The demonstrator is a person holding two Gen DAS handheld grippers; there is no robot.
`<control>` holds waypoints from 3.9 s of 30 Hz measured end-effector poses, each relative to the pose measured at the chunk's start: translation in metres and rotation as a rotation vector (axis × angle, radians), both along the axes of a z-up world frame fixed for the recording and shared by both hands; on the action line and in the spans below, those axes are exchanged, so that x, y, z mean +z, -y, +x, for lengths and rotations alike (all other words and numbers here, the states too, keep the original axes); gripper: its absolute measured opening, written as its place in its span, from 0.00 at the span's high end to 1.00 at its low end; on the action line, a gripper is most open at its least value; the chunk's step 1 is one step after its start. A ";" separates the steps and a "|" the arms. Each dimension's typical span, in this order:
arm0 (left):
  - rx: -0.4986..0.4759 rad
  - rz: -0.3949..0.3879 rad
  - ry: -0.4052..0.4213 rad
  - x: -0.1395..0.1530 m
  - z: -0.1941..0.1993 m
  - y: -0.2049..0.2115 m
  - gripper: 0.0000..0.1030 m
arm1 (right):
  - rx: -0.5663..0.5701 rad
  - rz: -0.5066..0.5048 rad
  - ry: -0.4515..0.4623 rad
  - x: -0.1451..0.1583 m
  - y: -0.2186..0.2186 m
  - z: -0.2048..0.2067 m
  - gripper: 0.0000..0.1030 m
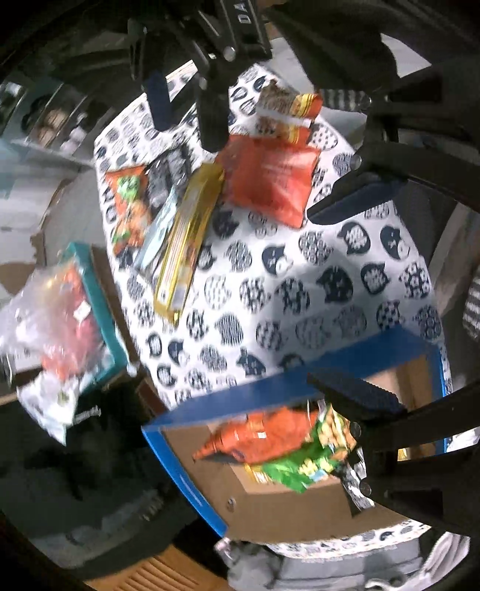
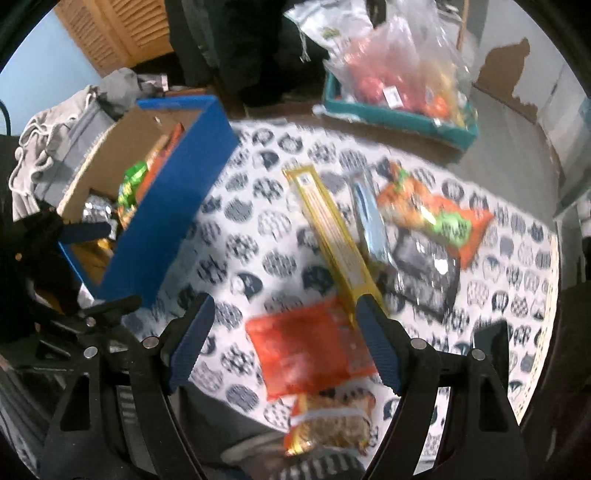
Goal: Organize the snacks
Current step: 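Move both grippers to the table and lower onto the orange bag and chip bag, then grasp the orange bag with the left gripper while the right grasps the chip bag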
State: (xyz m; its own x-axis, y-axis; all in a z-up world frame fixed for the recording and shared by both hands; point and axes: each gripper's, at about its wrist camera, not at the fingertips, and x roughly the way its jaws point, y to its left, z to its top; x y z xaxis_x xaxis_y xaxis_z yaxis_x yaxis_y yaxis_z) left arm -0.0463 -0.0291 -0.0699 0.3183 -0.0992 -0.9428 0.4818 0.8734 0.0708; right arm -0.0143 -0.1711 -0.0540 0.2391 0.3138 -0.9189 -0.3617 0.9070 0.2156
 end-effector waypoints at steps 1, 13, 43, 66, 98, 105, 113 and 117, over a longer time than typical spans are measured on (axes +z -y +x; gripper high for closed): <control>-0.012 0.000 0.001 -0.002 -0.002 0.005 0.22 | -0.009 0.009 -0.020 -0.006 0.006 -0.003 0.24; -0.086 0.030 -0.103 -0.044 -0.013 0.043 0.22 | -0.049 -0.003 -0.124 -0.052 0.037 -0.037 0.24; -0.084 0.012 -0.225 -0.095 0.002 0.081 0.22 | 0.006 -0.149 -0.290 -0.139 0.044 -0.065 0.34; -0.085 -0.046 -0.323 -0.124 0.030 0.142 0.21 | -0.211 -0.150 -0.116 -0.133 0.131 -0.018 0.39; -0.202 -0.047 -0.221 -0.132 -0.004 0.173 0.78 | -0.227 -0.121 -0.090 -0.126 0.155 -0.008 0.39; -0.219 -0.064 -0.185 -0.117 -0.016 0.161 0.82 | -0.224 -0.125 -0.056 -0.109 0.143 -0.004 0.39; -0.250 -0.107 -0.159 -0.090 -0.021 0.147 0.82 | -0.236 -0.117 -0.017 -0.087 0.142 -0.002 0.39; -0.285 -0.120 -0.144 -0.080 -0.032 0.150 0.82 | -0.238 -0.112 0.001 -0.078 0.138 -0.003 0.39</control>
